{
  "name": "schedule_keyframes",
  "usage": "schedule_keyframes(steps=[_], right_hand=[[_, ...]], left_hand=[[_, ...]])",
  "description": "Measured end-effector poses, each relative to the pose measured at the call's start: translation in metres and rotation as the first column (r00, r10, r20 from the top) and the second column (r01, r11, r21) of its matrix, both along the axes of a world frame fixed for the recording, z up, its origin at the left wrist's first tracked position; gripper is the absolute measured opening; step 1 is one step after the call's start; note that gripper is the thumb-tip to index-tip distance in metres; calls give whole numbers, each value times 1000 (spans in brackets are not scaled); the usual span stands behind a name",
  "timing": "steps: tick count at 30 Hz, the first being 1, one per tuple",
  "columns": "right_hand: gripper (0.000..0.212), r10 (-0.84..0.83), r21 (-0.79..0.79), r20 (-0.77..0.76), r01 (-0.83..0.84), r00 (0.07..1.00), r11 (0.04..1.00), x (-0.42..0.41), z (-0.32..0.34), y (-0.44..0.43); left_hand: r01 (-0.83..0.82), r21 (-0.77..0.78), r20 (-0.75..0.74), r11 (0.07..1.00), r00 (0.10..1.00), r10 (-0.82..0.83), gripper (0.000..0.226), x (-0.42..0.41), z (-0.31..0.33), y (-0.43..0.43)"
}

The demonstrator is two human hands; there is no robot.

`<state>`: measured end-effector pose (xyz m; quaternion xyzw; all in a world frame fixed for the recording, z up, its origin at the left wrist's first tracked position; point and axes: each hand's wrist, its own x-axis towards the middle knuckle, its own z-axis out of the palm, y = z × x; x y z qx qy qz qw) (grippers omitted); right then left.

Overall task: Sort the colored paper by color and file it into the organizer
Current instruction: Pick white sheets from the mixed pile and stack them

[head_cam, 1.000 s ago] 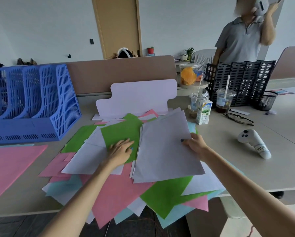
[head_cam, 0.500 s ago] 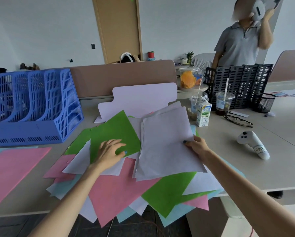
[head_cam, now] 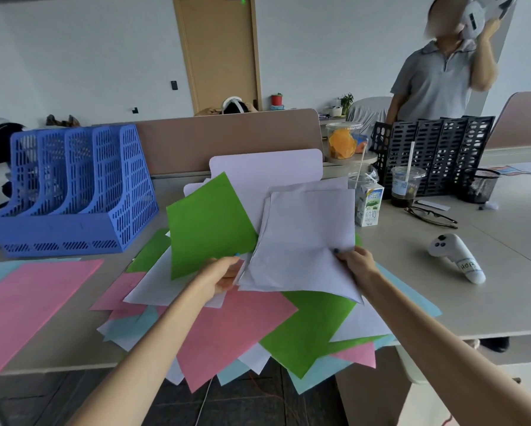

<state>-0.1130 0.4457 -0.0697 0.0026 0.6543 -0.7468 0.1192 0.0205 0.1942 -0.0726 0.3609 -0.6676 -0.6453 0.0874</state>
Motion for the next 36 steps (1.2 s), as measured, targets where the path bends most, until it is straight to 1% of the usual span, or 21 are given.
schedule_keyframes(steps=[2, 4, 6, 8, 11, 15, 18, 20, 22, 24, 27, 29, 31, 33, 36], right_hand=[[24, 6, -15, -2, -6, 1000, 1000, 3, 1, 1], [25, 13, -33, 1, -13, 1000, 999, 6, 2, 2], [24, 30, -41, 0, -30, 1000, 999, 10, 2, 2], [22, 41, -49, -1, -41, 999, 998, 12, 2, 3], [24, 48, -51, -10, -48, 999, 998, 11, 1, 3], [23, 55, -61, -20, -56, 998, 997, 12, 0, 2], [20, 67, -89, -13, -68, 998, 994, 14, 0, 4], [20, 79, -89, -12, -80, 997, 993, 14, 1, 5], [20, 104, -74, 0, -104, 995, 992, 13, 0, 5], [14, 157, -36, 12, -156, 988, 987, 10, -1, 4], [13, 204, 53, 29, -205, 979, 977, 7, -3, 0], [14, 226, 102, 36, -229, 973, 968, 7, -4, -5], [14, 252, 147, 28, -254, 967, 956, 8, -3, -10], [15, 272, 191, 16, -270, 962, 944, 7, -4, -14], [21, 317, 203, 23, -314, 948, 927, 4, -5, -21]], left_hand=[[59, 218, -92, 974, 995, -40, 14, -2, 5, 1], [114, 307, -158, 945, 985, -67, 15, -4, 8, 2], [141, 299, -213, 944, 974, -77, 19, -4, 13, 4], [90, 249, -275, 964, 961, -19, 26, -5, 15, 3], [-8, 174, -302, 985, 951, 61, 20, -5, 17, 2], [-74, 220, -373, 973, 915, 153, 23, -3, 20, -4], [-77, 251, -409, 965, 895, 178, 33, 5, 27, -15], [-43, 212, -383, 976, 915, 123, 36, 13, 31, -22], [7, 167, -326, 986, 944, 49, 31, 24, 34, -28], [42, 110, -261, 993, 965, -12, 27, 33, 32, -35], [109, 29, -160, 994, 982, -103, 25, 47, 31, -41], [180, -19, -96, 984, 979, -181, 24, 55, 30, -41], [244, -34, -55, 969, 968, -245, 17, 62, 31, -33], [289, -36, -56, 957, 955, -291, 28, 64, 29, -28], [393, -36, -10, 919, 919, -394, 26, 62, 20, -35]])
